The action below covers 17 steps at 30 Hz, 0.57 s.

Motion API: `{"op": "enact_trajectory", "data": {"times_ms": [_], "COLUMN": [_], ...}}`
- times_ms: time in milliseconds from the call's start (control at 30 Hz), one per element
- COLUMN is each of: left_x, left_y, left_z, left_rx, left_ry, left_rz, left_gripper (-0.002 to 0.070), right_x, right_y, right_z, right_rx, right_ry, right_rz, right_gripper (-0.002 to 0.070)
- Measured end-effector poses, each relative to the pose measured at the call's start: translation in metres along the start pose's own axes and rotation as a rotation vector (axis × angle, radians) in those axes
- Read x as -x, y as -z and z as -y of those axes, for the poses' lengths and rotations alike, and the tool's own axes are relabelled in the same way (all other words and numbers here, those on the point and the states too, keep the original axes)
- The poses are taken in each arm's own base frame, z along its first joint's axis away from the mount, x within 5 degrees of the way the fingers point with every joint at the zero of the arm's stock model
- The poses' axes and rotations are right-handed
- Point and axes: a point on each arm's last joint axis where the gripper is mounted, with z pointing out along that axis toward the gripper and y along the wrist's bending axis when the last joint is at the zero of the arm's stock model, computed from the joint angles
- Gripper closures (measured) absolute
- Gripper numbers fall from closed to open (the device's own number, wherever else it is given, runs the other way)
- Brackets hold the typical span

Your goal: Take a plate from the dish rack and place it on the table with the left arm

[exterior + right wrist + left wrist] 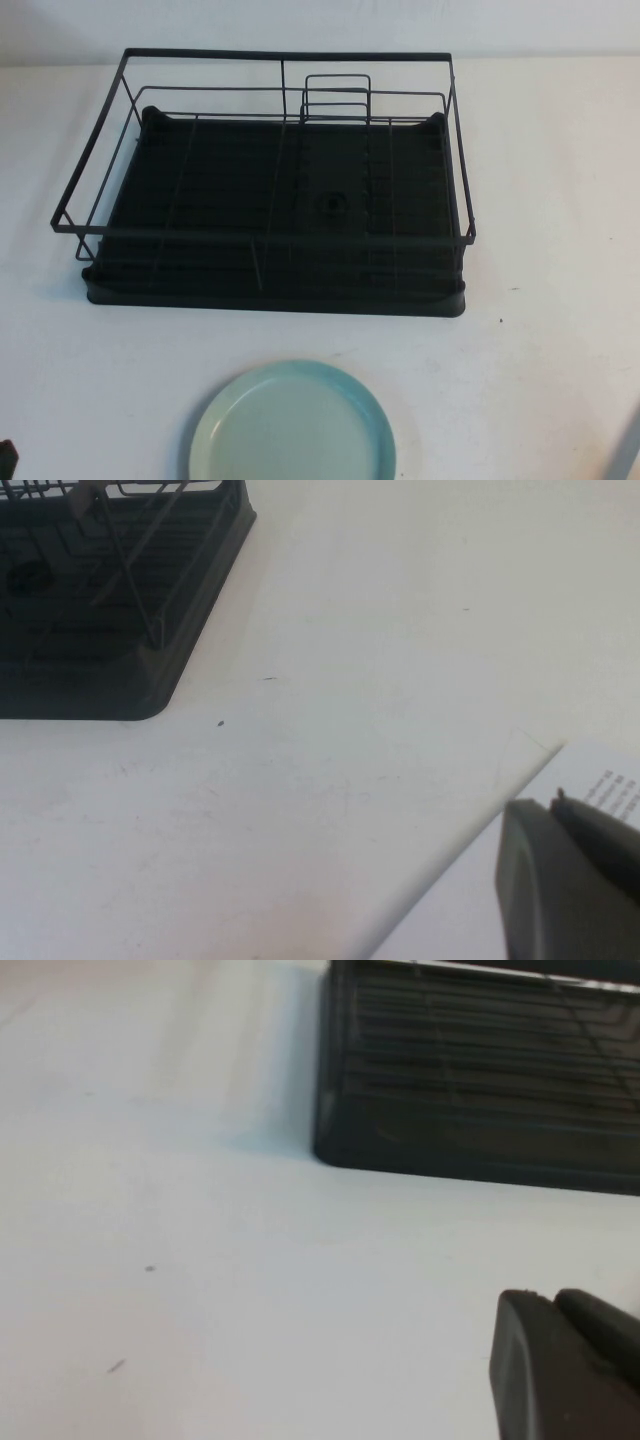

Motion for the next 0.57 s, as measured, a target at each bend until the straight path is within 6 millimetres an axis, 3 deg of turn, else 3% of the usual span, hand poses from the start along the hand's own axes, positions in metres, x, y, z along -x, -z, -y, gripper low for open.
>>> {"op": "enact_trajectory", "data": {"times_ms": [167, 567], "left_x": [-0.0002, -0.0001], "left_y": [0.0001, 0.0], "left_z": [0.0036, 0.0015], "left_rx": [-0.065, -0.028], "left_ry": [-0.022, -0.022], "left_rz": [-0.002, -0.001], "left_gripper": [0.0676, 0.0676], "right_x": [0.0, 0.0], "right_y": [0.0, 0.0], "right_z": [-0.0001, -0.0002], "right_rx": [0.001, 0.002], "right_ry": [-0.003, -0.006], "right_rz": [0.0, 0.0], "right_gripper": [0.0696, 0.0696]}}
